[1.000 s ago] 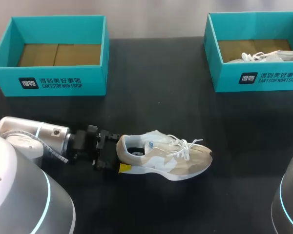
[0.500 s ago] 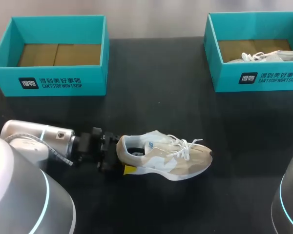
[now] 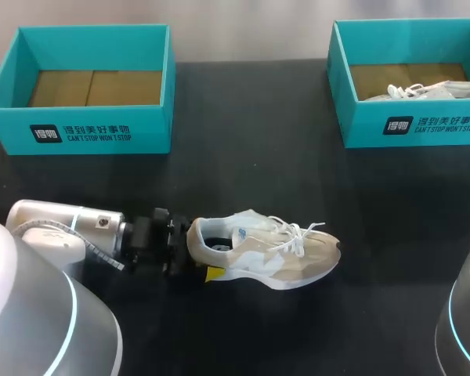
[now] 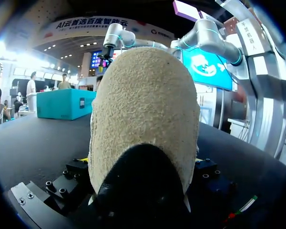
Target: Take the shoe out of the shoebox, open the shoe tongue, remove and reinsert the insole, then place the shoe into the shoebox
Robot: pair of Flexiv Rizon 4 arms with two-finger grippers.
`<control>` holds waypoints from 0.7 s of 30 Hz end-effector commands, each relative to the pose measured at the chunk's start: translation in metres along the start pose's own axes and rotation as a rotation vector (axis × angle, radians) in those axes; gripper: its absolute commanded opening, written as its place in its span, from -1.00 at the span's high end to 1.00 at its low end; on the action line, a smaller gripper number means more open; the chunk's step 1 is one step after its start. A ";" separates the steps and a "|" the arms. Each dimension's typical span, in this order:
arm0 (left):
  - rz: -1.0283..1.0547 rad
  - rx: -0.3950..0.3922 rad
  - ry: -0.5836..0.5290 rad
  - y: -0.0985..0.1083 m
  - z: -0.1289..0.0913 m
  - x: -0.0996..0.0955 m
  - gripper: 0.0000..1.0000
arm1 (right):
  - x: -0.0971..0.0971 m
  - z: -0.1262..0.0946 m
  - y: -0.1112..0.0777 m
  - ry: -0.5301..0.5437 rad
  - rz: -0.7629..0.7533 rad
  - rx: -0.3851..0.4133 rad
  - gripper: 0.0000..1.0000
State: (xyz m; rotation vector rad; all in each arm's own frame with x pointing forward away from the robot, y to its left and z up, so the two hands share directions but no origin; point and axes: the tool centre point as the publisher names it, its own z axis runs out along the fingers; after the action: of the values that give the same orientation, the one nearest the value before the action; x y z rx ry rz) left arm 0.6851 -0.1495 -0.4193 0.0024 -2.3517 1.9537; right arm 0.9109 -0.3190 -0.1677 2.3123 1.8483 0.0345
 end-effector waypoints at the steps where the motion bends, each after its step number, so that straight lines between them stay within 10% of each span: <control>1: 0.003 0.002 -0.009 0.001 0.001 0.002 1.00 | 0.001 0.000 0.000 -0.002 0.001 -0.001 -1.00; 21: 0.005 -0.005 0.013 -0.001 -0.001 0.002 1.00 | 0.001 0.000 0.000 -0.002 0.001 -0.001 -1.00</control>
State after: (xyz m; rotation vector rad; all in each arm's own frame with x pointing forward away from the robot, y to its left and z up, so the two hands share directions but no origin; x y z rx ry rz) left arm 0.6842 -0.1486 -0.4185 -0.0181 -2.3489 1.9436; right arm 0.9109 -0.3190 -0.1677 2.3123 1.8483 0.0345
